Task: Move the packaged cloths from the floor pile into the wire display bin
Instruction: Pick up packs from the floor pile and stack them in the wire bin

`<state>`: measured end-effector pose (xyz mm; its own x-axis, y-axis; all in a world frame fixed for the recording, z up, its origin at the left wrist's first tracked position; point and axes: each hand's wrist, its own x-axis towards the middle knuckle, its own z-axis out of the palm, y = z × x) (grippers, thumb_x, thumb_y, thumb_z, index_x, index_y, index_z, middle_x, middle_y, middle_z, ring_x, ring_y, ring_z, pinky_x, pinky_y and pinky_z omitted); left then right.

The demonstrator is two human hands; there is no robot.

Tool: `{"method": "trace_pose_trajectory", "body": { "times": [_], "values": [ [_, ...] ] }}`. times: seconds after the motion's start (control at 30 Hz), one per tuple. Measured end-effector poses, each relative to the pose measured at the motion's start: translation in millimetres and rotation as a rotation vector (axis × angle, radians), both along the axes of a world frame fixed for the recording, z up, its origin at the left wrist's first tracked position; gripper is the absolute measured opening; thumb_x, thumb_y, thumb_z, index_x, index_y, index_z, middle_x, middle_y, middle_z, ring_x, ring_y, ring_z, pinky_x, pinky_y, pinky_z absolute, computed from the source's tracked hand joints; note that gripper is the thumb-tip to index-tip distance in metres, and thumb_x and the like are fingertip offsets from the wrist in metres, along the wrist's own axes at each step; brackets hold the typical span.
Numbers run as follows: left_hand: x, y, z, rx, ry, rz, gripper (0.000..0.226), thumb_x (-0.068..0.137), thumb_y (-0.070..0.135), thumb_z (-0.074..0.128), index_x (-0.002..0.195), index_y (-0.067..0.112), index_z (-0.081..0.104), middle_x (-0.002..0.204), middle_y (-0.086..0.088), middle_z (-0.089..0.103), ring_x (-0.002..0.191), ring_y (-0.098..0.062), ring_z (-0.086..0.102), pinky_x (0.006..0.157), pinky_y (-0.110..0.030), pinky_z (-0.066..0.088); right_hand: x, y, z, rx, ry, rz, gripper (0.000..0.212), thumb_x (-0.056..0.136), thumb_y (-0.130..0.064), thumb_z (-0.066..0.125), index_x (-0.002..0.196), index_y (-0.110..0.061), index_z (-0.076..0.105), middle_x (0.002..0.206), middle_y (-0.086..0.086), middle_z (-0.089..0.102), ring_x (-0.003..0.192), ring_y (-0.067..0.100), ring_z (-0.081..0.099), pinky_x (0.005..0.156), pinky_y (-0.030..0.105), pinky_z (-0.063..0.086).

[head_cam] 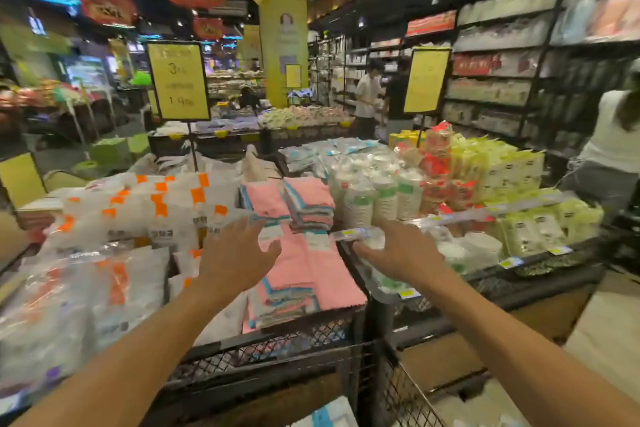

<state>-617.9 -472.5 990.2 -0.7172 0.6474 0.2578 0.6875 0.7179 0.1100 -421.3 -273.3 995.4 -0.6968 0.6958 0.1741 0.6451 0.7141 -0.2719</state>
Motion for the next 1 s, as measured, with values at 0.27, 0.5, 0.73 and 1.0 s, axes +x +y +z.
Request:
{"method": "trace_pose_trajectory", "body": {
  "times": [0.27,0.5,0.73,1.0],
  "values": [
    [74,36,37,0.009,0.033,-0.263,0.063,0.100,0.064,0.036,0.153,0.031,0.038,0.158,0.000,0.042,0.143,-0.024,0.041,0.109,-0.044,0.039,117,-25,30,0.001,-0.005,-0.263,0.080,0.089,-0.078,0.049,0.154,-0.032,0.041,0.150,-0.003,0.055,0.136,0.026,0.052,0.107,0.046,0.047],
    [167,75,29,0.019,-0.029,-0.496,0.069,0.096,0.069,0.032,0.155,0.032,0.035,0.159,0.001,0.040,0.145,-0.025,0.039,0.114,-0.050,0.037,237,-35,25,-0.077,0.005,-0.505,0.087,0.084,-0.085,0.047,0.153,-0.032,0.042,0.144,-0.003,0.059,0.133,0.027,0.054,0.110,0.053,0.045],
    [285,117,9,-0.068,0.000,-0.655,0.066,0.098,0.068,0.032,0.155,0.034,0.033,0.160,-0.001,0.038,0.144,-0.027,0.041,0.114,-0.052,0.037,380,-45,0,-0.118,0.039,-0.665,0.092,0.084,-0.084,0.046,0.156,-0.027,0.040,0.151,0.002,0.054,0.136,0.026,0.053,0.109,0.048,0.047],
    [449,150,-47,-0.146,-0.113,-0.844,0.077,0.093,0.075,0.030,0.157,0.031,0.033,0.163,-0.002,0.036,0.146,-0.027,0.039,0.114,-0.057,0.036,569,-69,-44,-0.181,-0.005,-0.888,0.083,0.088,-0.078,0.052,0.153,-0.028,0.042,0.148,0.002,0.057,0.134,0.028,0.054,0.109,0.054,0.046]
  ]
}}
